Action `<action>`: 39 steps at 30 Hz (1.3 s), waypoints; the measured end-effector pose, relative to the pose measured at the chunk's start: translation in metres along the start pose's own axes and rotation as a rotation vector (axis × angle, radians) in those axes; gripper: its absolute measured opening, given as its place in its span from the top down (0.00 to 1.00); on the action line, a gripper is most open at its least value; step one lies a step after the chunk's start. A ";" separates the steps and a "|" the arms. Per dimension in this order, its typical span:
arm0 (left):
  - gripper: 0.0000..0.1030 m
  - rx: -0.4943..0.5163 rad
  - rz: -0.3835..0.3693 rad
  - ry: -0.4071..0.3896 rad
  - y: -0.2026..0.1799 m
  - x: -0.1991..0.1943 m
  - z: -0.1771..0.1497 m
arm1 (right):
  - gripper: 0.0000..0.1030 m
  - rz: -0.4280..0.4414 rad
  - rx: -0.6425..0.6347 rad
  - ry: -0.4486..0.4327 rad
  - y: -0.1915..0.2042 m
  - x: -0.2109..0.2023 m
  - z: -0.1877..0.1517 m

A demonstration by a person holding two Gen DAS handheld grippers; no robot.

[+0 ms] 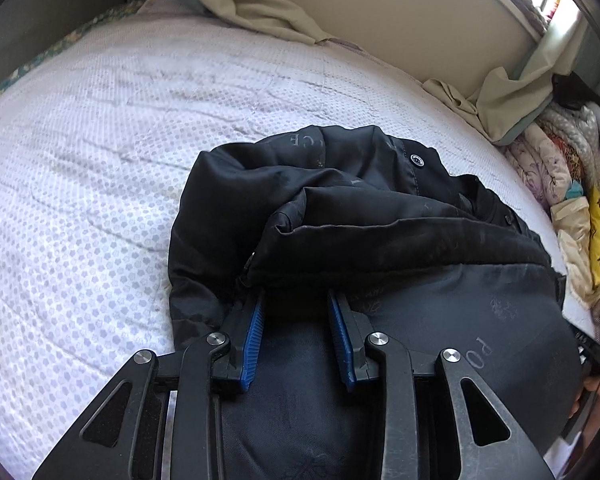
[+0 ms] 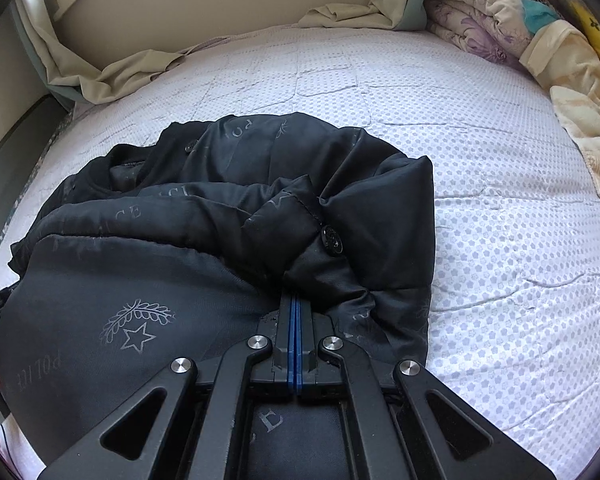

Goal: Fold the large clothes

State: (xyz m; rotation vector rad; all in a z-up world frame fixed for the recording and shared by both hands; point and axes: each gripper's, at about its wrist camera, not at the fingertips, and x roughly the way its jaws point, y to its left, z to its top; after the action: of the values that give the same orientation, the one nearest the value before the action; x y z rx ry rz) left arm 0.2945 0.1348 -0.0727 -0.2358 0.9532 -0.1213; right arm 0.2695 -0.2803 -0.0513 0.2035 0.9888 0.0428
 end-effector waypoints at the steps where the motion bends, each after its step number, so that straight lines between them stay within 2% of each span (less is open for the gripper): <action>1: 0.63 0.006 0.008 -0.008 -0.002 0.000 0.000 | 1.00 -0.011 -0.007 -0.005 0.002 0.000 0.000; 3: 0.63 0.023 0.034 -0.011 -0.008 0.000 0.003 | 1.00 -0.032 -0.017 -0.007 0.005 0.000 0.001; 5: 0.61 0.066 0.098 -0.008 -0.022 -0.008 0.007 | 1.00 -0.011 0.003 0.001 0.003 -0.004 0.004; 7: 0.50 0.093 0.122 0.004 -0.034 -0.017 0.013 | 1.00 0.040 0.057 0.018 -0.006 -0.011 0.009; 9: 0.31 0.093 0.105 0.009 -0.042 -0.028 0.019 | 1.00 0.085 0.121 0.034 -0.014 -0.022 0.013; 10: 0.29 0.094 0.103 0.000 -0.045 -0.035 0.021 | 1.00 0.097 0.139 0.033 -0.016 -0.028 0.014; 11: 0.26 0.099 0.105 -0.012 -0.049 -0.042 0.022 | 0.97 0.106 0.150 0.026 -0.017 -0.036 0.016; 12: 0.23 0.107 0.114 -0.024 -0.052 -0.050 0.023 | 0.84 0.113 0.156 0.006 -0.017 -0.046 0.018; 13: 0.21 0.117 0.127 -0.038 -0.057 -0.057 0.025 | 0.77 0.105 0.149 -0.023 -0.014 -0.057 0.020; 14: 0.18 0.131 0.129 -0.057 -0.059 -0.065 0.025 | 0.65 0.070 0.122 -0.071 -0.007 -0.072 0.022; 16: 0.17 0.129 0.128 -0.076 -0.059 -0.081 0.024 | 0.62 0.021 0.057 -0.140 0.008 -0.092 0.024; 19: 0.17 0.102 0.112 -0.079 -0.051 -0.097 0.025 | 0.62 0.046 -0.030 -0.207 0.037 -0.115 0.024; 22: 0.16 0.027 0.068 -0.049 -0.032 -0.106 0.030 | 0.62 0.121 -0.090 -0.213 0.066 -0.125 0.016; 26: 0.15 -0.104 0.018 0.015 0.002 -0.105 0.029 | 0.65 0.189 -0.154 -0.158 0.097 -0.117 -0.001; 29: 0.15 -0.211 -0.044 0.091 0.027 -0.095 0.016 | 0.69 0.166 -0.225 -0.133 0.118 -0.106 -0.011; 32: 0.15 -0.309 -0.084 0.154 0.047 -0.083 -0.002 | 0.69 0.139 -0.260 -0.127 0.129 -0.101 -0.019; 35: 0.15 -0.346 -0.092 0.196 0.058 -0.070 -0.017 | 0.69 0.135 -0.245 -0.099 0.127 -0.095 -0.024; 39: 0.15 -0.431 -0.222 0.241 0.066 -0.048 -0.032 | 0.69 0.147 -0.192 -0.027 0.116 -0.068 -0.027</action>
State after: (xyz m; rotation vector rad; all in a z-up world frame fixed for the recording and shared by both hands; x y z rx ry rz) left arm 0.2406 0.2035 -0.0689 -0.7387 1.1866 -0.1488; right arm 0.2161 -0.1711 0.0123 0.0998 0.9354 0.2680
